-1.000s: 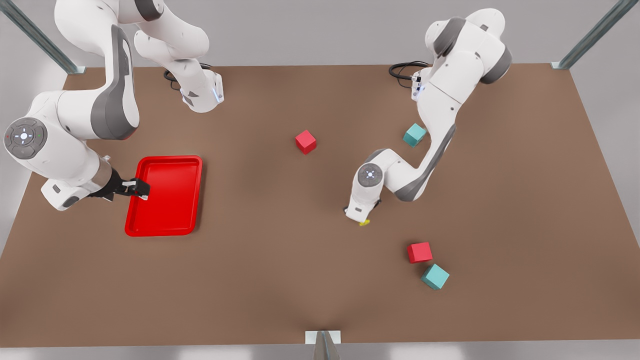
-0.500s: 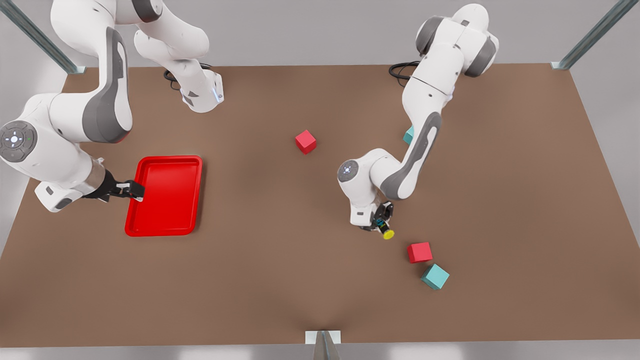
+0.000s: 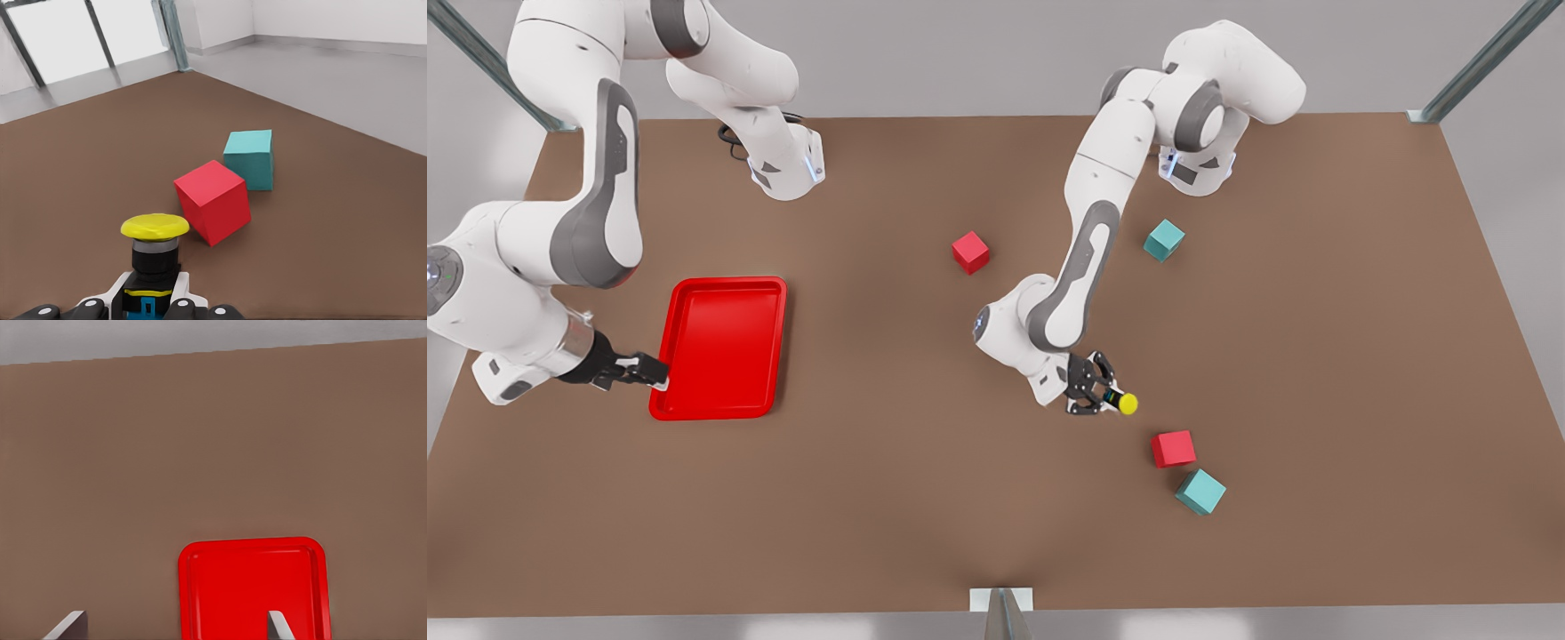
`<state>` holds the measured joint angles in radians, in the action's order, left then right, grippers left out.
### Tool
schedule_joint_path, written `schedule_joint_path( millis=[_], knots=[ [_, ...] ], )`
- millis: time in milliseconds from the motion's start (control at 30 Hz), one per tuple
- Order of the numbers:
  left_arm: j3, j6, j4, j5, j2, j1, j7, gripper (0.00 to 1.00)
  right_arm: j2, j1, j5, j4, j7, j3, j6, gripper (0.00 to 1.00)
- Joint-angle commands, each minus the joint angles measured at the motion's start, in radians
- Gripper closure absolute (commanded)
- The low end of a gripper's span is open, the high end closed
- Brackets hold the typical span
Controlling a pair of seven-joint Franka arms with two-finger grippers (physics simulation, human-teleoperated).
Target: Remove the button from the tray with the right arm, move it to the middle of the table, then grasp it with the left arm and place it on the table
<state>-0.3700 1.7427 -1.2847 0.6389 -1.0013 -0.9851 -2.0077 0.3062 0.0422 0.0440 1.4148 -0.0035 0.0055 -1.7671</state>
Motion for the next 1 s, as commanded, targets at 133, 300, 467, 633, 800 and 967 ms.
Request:
schedule_joint_path(
  millis=[133,300,467,633,800,967],
  knots=[
    [-0.040,-0.224,0.038,0.001,-0.076,-0.056,-0.401,0.60,0.033,0.008,-0.041,0.000,-0.041,-0.002,-0.081,0.00],
    [-0.072,-0.296,0.087,0.008,-0.181,-0.107,-0.401,0.61,0.033,0.015,-0.041,0.003,-0.038,-0.009,-0.040,0.00],
    [-0.098,-0.336,0.111,0.008,-0.246,-0.139,-0.401,0.61,0.034,0.016,-0.035,0.004,-0.036,-0.009,-0.037,0.00],
    [-0.098,-0.336,0.113,0.004,-0.254,-0.155,-0.399,0.61,0.045,0.031,-0.030,0.007,-0.038,-0.009,-0.046,0.00],
    [-0.086,-0.333,0.117,-0.015,-0.263,-0.164,-0.404,0.61,0.044,0.028,-0.030,0.006,-0.036,-0.009,-0.041,0.00],
    [-0.075,-0.327,0.122,-0.025,-0.273,-0.168,-0.405,0.61,0.056,0.028,-0.030,0.007,-0.036,-0.009,-0.048,0.00]
  ],
)
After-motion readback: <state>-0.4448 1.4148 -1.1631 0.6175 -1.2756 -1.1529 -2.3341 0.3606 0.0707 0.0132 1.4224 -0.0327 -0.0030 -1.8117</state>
